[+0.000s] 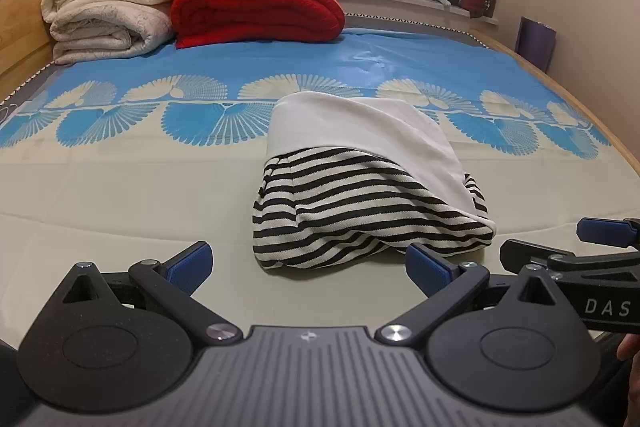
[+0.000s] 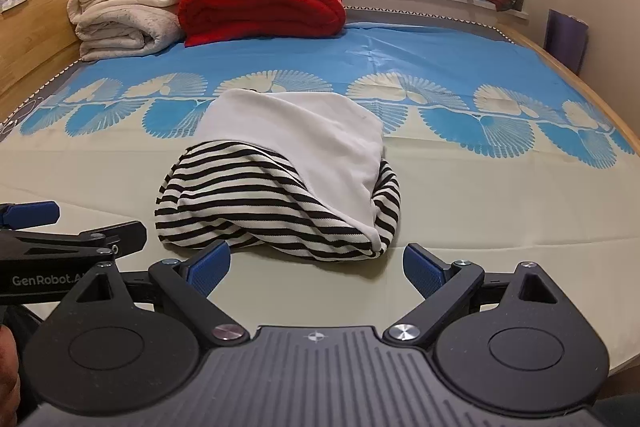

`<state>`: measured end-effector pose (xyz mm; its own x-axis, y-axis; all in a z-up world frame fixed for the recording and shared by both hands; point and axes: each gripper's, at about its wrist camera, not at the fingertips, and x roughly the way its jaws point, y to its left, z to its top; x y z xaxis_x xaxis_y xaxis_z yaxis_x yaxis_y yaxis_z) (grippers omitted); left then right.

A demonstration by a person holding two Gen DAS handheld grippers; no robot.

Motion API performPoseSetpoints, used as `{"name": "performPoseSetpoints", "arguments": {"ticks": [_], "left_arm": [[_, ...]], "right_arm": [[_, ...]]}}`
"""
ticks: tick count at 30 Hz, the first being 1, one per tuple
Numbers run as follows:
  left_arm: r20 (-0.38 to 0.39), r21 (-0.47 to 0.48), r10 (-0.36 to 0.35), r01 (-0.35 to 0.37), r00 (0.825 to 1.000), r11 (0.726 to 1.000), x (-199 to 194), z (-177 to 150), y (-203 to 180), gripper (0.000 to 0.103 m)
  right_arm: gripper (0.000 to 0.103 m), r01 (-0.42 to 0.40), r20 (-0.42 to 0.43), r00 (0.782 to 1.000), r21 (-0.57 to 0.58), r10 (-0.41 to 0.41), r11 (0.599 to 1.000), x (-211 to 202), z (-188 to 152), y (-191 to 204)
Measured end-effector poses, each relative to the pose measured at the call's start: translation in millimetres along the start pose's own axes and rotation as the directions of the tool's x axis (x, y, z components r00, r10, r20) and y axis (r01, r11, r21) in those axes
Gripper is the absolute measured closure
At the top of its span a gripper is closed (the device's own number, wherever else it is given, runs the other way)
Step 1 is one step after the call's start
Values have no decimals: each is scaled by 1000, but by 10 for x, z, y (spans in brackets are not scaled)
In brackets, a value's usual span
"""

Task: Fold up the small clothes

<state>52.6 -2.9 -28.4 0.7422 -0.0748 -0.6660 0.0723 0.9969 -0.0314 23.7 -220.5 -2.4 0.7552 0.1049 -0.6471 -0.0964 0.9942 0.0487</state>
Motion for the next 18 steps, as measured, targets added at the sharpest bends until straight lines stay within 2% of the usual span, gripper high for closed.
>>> {"name": "performPoseSetpoints", "arguments": {"ticks": [18], "left_arm": [[-2, -5, -7, 7, 1000, 1000, 25, 7, 0, 1]], "right_arm": [[9, 0, 6, 1000, -13, 0, 1000, -13, -4, 3]]}}
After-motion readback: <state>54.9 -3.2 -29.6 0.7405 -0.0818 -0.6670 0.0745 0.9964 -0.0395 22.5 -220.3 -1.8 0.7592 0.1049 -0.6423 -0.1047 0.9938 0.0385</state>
